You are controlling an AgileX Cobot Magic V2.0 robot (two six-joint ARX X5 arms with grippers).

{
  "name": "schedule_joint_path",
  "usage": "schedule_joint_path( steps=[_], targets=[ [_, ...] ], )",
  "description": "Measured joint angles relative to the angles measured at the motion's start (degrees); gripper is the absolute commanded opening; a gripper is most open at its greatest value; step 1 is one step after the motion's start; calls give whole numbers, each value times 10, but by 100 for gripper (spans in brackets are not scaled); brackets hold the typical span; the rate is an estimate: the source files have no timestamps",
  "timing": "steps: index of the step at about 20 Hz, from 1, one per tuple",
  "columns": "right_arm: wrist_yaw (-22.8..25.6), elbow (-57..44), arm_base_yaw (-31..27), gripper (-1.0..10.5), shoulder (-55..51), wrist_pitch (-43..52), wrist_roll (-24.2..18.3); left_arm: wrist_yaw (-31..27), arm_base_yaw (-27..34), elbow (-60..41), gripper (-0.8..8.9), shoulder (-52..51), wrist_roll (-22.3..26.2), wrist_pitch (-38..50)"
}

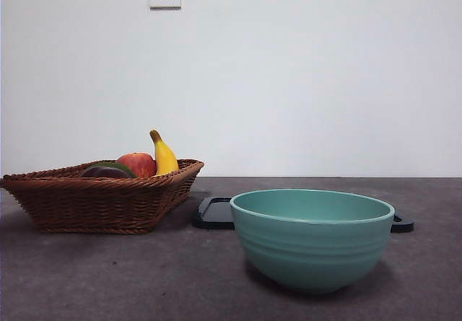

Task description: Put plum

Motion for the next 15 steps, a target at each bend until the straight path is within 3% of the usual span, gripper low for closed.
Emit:
schedule_joint_path(
  steps=[4, 15],
  targets=[
    [0, 0, 0, 420, 0, 0, 0, -3, -15, 12, 491, 58, -3, 50],
    [0, 0, 3, 420, 0, 0, 0, -130, -118, 198, 491, 364, 26, 59]
  ],
)
